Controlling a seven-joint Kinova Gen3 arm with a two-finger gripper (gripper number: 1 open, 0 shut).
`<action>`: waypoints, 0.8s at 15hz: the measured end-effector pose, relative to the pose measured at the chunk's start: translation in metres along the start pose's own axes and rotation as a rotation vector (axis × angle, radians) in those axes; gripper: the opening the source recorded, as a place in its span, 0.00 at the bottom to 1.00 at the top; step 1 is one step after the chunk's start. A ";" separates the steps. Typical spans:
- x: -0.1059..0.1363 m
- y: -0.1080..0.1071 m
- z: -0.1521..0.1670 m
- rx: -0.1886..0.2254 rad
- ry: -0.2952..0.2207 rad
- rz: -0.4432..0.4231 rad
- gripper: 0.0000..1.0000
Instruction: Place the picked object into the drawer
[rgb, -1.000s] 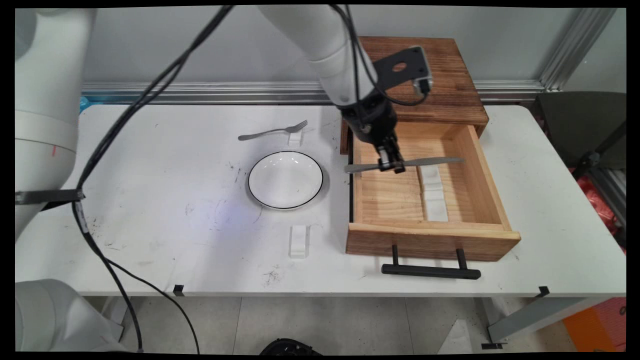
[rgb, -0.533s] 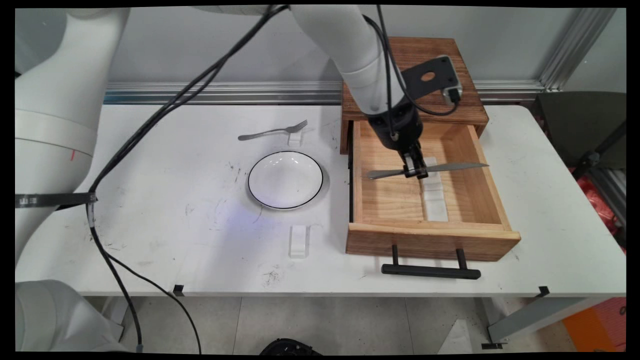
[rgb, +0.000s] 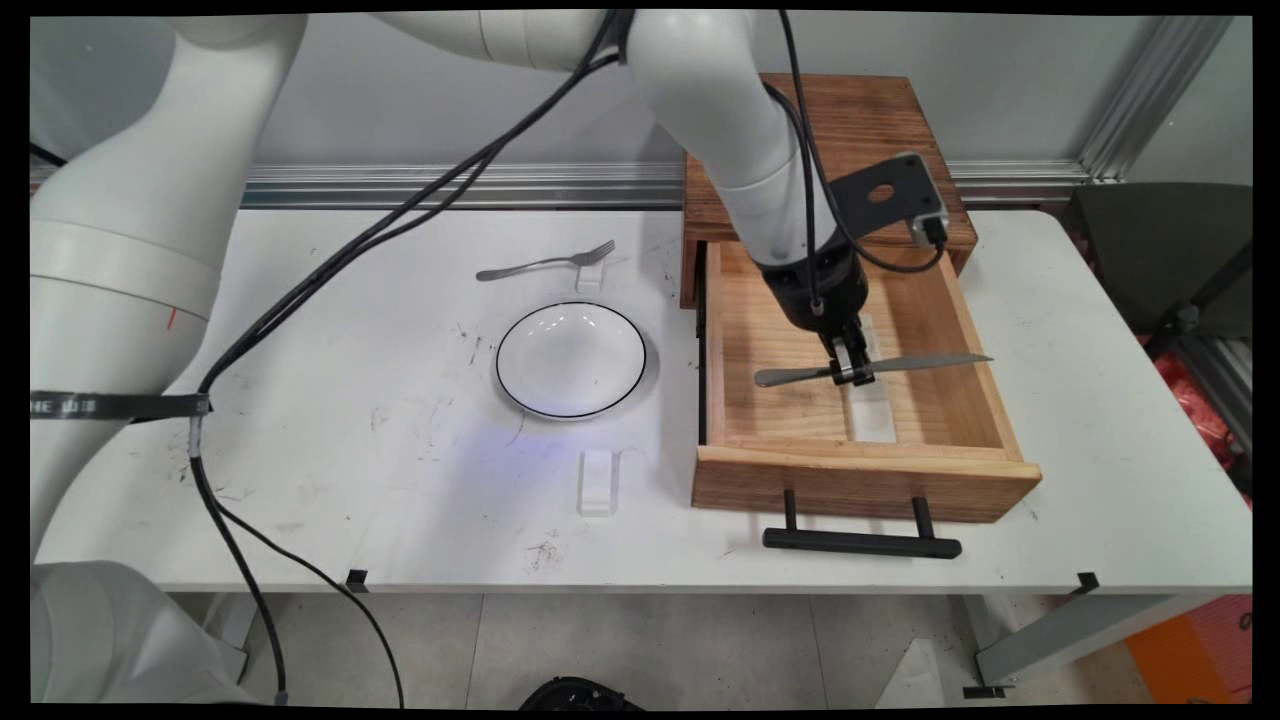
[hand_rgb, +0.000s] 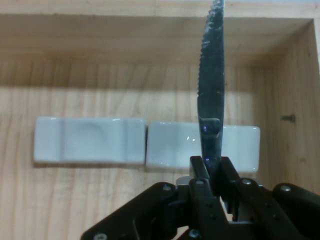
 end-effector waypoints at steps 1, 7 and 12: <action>-0.001 0.001 0.004 -0.003 -0.002 -0.003 0.00; -0.006 0.005 0.020 -0.014 -0.006 -0.008 0.00; -0.012 0.006 0.031 -0.019 -0.007 -0.008 0.00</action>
